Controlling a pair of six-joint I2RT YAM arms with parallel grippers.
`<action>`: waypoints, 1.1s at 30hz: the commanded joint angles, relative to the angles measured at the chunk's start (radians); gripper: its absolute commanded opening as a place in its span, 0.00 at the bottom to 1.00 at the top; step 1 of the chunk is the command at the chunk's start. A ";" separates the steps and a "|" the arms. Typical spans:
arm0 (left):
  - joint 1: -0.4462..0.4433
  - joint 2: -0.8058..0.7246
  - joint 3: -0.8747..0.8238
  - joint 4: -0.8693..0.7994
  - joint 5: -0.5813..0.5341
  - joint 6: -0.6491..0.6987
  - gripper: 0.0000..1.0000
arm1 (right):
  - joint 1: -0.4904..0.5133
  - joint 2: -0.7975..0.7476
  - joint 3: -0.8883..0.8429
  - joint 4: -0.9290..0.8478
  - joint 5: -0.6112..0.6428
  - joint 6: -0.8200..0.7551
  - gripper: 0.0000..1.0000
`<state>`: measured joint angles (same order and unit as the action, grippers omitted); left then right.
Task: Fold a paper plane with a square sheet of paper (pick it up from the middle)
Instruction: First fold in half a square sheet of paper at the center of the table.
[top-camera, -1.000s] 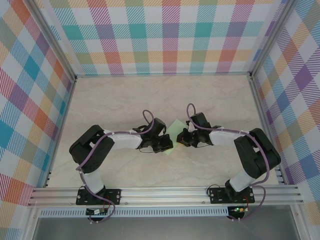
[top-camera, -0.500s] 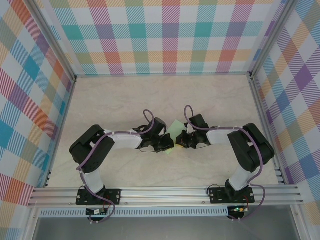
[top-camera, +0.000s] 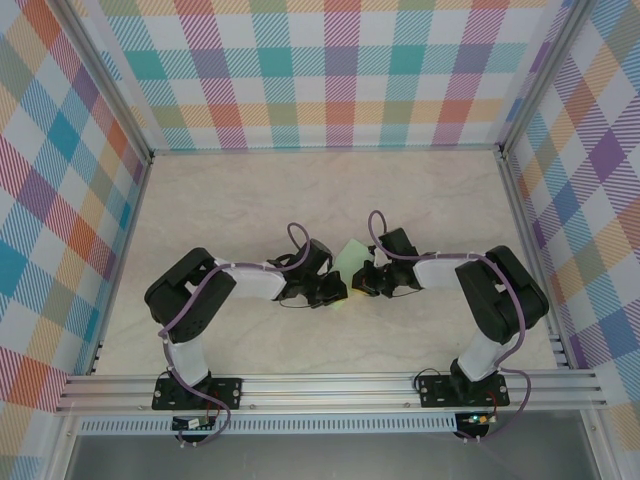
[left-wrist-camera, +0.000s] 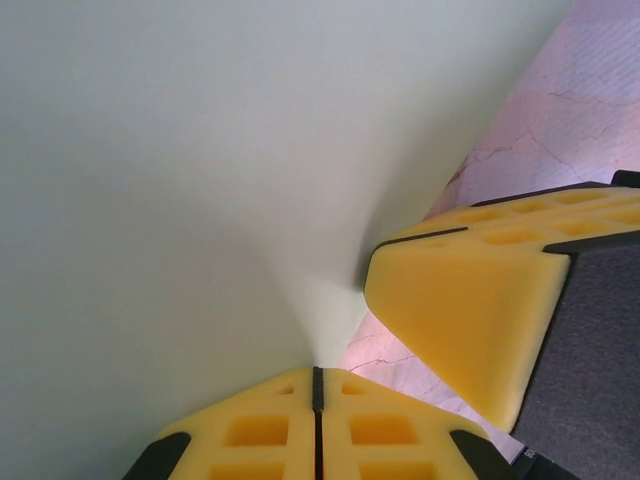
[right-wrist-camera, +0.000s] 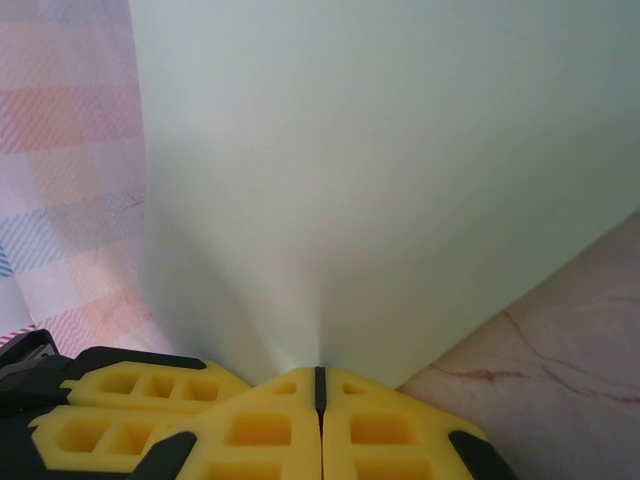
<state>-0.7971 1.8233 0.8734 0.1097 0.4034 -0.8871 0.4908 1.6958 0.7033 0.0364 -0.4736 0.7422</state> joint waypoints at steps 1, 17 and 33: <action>-0.018 -0.019 -0.053 -0.108 -0.001 0.034 0.07 | -0.019 0.033 0.020 -0.024 0.012 -0.042 0.06; -0.017 -0.015 -0.076 -0.197 -0.020 0.056 0.07 | -0.189 0.129 0.135 -0.067 0.045 -0.125 0.06; -0.017 -0.019 -0.063 -0.208 -0.021 0.059 0.06 | -0.315 0.115 0.194 -0.036 0.065 -0.091 0.06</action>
<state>-0.7971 1.7969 0.8413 0.0982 0.4026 -0.8448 0.1940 1.8214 0.8726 -0.0158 -0.4782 0.6464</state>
